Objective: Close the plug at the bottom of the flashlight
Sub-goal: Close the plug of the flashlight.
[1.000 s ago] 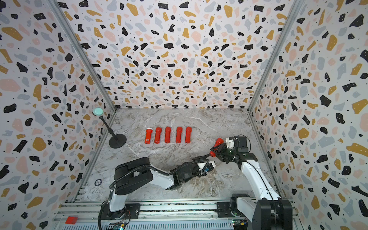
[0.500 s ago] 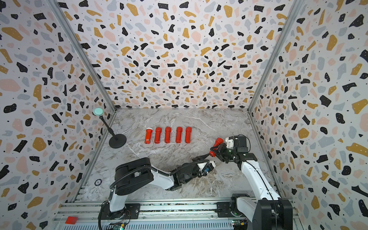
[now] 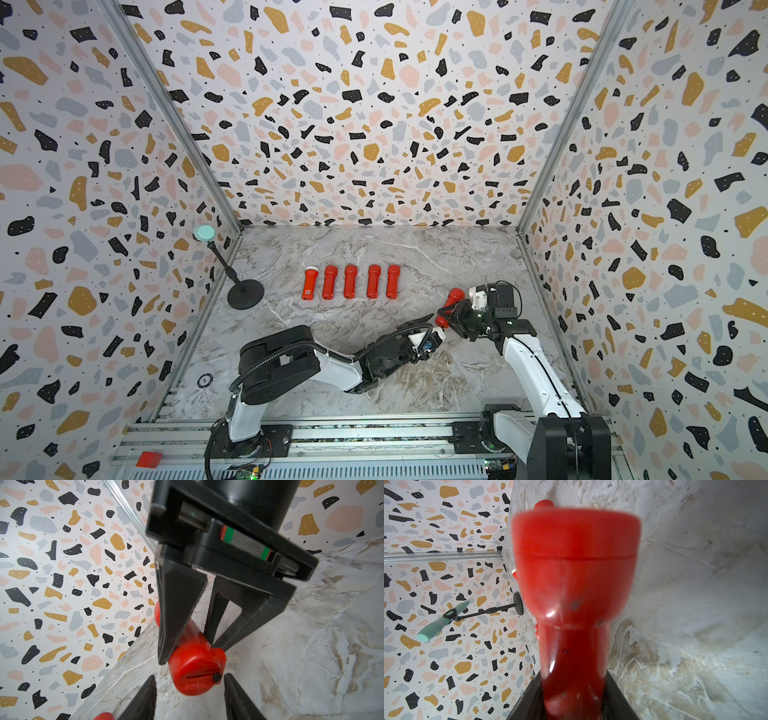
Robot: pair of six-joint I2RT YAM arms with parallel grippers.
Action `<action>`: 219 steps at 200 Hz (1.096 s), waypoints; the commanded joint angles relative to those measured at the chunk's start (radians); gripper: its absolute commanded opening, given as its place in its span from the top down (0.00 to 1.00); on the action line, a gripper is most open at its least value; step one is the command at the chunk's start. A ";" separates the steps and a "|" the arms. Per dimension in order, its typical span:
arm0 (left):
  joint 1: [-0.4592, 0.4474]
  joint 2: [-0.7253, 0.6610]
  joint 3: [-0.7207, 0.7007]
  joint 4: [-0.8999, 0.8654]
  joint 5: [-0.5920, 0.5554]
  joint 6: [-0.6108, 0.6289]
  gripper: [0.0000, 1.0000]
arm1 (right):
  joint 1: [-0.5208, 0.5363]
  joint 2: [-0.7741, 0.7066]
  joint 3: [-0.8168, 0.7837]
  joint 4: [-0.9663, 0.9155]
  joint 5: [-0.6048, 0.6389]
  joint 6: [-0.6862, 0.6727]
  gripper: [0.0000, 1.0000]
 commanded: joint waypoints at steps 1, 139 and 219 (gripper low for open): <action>0.003 -0.008 0.001 0.054 0.018 0.010 0.48 | 0.006 -0.021 0.035 -0.001 -0.013 -0.013 1.00; 0.003 -0.001 0.027 0.017 0.023 0.045 0.53 | 0.022 -0.024 0.023 0.005 -0.025 -0.016 1.00; 0.003 -0.001 0.036 0.013 0.012 0.051 0.56 | 0.032 -0.018 0.020 0.011 -0.029 -0.013 1.00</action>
